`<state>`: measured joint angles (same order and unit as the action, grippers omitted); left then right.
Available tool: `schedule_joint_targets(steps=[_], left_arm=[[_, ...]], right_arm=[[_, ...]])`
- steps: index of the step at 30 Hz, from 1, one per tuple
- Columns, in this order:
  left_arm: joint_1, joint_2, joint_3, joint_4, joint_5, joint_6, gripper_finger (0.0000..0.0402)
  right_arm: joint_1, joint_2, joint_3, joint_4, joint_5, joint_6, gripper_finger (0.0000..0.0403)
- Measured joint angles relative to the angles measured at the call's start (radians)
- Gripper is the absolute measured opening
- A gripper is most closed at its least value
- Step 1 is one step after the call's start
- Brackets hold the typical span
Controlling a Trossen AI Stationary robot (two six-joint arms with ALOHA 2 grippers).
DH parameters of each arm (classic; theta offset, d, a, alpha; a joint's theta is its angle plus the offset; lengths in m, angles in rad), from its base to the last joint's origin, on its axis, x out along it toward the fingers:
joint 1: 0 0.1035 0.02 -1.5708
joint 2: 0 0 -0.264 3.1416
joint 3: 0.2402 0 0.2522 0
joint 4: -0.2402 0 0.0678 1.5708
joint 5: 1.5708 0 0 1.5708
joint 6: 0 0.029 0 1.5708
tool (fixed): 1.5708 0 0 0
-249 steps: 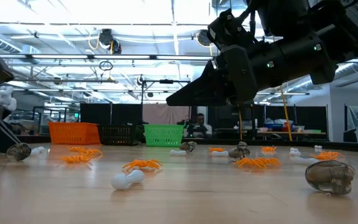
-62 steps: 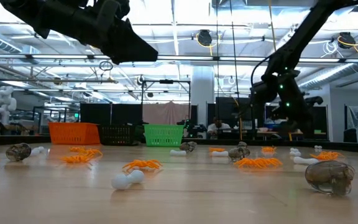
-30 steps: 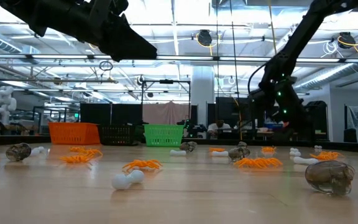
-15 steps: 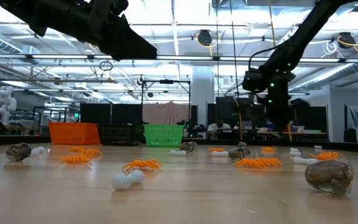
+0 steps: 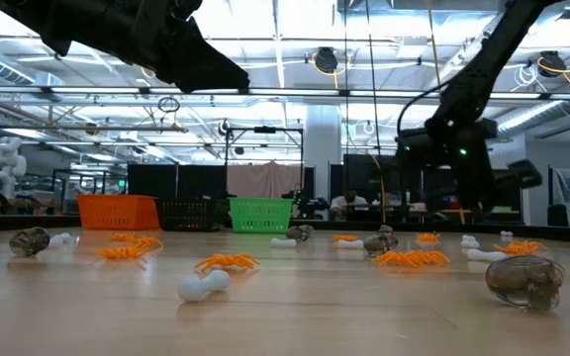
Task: Sort Halloween decoration
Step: Put the white bone toy into the green bin
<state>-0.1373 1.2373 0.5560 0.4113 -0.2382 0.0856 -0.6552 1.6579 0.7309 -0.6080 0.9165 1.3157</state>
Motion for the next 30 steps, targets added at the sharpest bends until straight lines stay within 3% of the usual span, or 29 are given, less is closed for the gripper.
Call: schedule_joint_targets(steps=[4,7,17,30], left_arm=[[-0.014,0.000,0.000,0.000,0.000,0.000,0.0152],[-0.024,0.000,0.000,0.000,0.000,0.005,0.0152],[-0.024,0.000,0.000,0.015,0.001,0.006,0.0152],[-0.025,0.000,0.000,0.029,0.002,0.001,0.0152]], right_arm=[[0.016,0.000,-0.085,0.054,-0.004,0.154,0.0007],[0.016,0.000,-0.107,0.070,-0.006,0.181,0.0022],[-0.018,0.000,-0.108,0.105,-0.006,0.152,0.0076],[-0.077,0.001,-0.107,0.194,-0.088,0.053,0.0080]])
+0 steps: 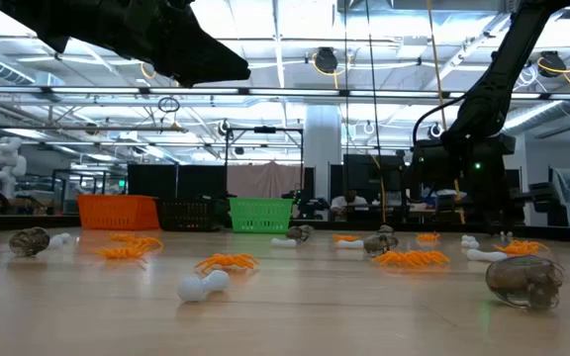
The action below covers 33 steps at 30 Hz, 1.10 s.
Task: Sort Halloween decoration
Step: Put the white bone toy into the green bin
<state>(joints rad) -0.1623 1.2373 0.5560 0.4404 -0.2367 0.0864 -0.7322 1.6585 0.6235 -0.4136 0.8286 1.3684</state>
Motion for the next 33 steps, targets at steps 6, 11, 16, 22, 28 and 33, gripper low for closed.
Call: schedule_joint_targets(steps=[6,11,16,22,28,33], left_arm=[[-0.004,0.000,0.000,-0.002,0.000,0.000,0.0152],[-0.005,0.000,0.000,-0.005,0.000,0.002,0.0152],[-0.004,0.000,0.000,-0.005,0.000,0.006,0.0152],[-0.004,0.000,0.000,-0.004,0.001,0.006,0.0152],[-0.004,0.000,0.000,-0.004,0.001,0.006,0.0152],[-0.004,0.000,0.000,-0.005,0.001,0.006,0.0152]], right_arm=[[0.032,0.000,0.000,0.041,-0.033,-0.024,0.0080],[0.084,-0.016,0.000,0.048,-0.056,-0.017,0.0080],[0.107,-0.076,0.000,-0.041,0.017,0.084,0.0080],[0.046,-0.122,-0.065,-0.049,0.027,0.160,0.0111],[0.039,-0.136,-0.166,0.112,0.013,0.122,0.0166],[0.040,-0.135,-0.172,0.190,0.014,0.029,0.0194]])
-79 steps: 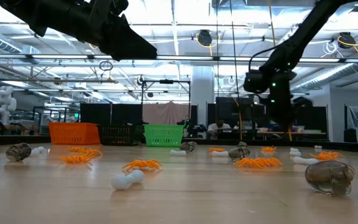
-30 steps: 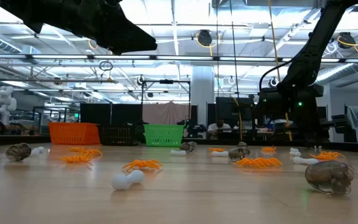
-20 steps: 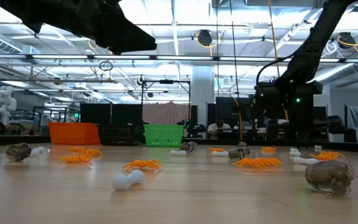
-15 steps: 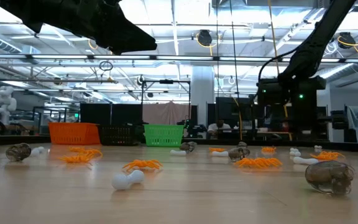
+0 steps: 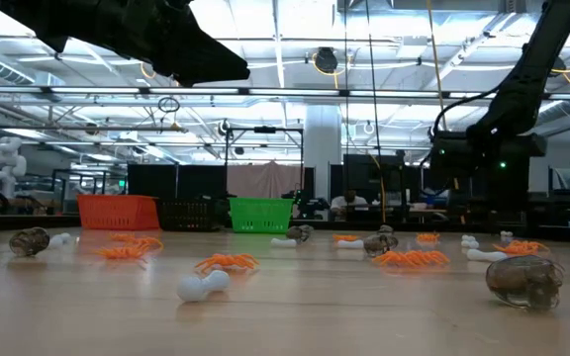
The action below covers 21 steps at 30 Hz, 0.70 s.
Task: Sort Halloween decoration
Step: Put the white bone toy into the green bin
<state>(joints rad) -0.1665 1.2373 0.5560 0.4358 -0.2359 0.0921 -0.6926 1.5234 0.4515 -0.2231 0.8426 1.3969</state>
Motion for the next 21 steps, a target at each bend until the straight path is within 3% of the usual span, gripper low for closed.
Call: schedule_joint_targets(steps=[21], left_arm=[[0.000,0.000,0.000,0.001,0.000,0.001,0.0152]], right_arm=[[-0.072,0.001,0.000,0.107,0.070,-0.265,0.0201]])
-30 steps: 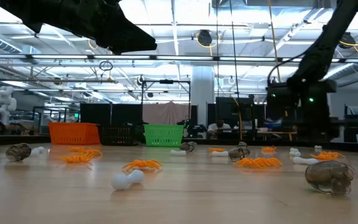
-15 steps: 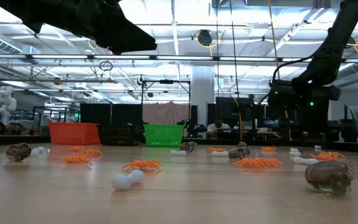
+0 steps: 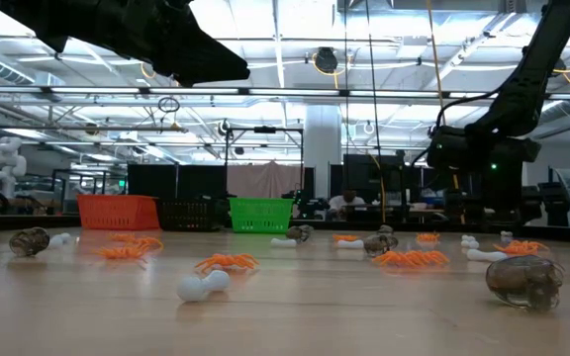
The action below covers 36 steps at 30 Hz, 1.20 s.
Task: Sort Halloween decoration
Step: Put the white bone toy into the green bin
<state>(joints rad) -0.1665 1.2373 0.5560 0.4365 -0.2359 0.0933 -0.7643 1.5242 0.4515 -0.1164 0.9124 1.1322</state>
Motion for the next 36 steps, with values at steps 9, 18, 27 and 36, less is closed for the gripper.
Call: schedule_joint_targets(steps=[9,18,27,36], left_arm=[[0.000,0.000,0.000,0.000,0.000,0.000,0.0152],[0.000,0.000,0.000,0.000,-0.001,-0.001,0.0152],[0.000,0.000,0.000,0.001,-0.002,-0.002,0.0152],[0.000,0.000,0.000,0.000,-0.002,-0.002,0.0152]], right_arm=[[-0.008,0.000,0.000,0.021,-0.019,-0.048,0.0201],[-0.005,0.008,0.000,0.029,-0.024,-0.048,0.0201],[0.007,0.086,0.000,0.093,-0.022,-0.037,0.0199],[0.023,0.089,0.000,0.099,-0.042,-0.107,0.0192]])
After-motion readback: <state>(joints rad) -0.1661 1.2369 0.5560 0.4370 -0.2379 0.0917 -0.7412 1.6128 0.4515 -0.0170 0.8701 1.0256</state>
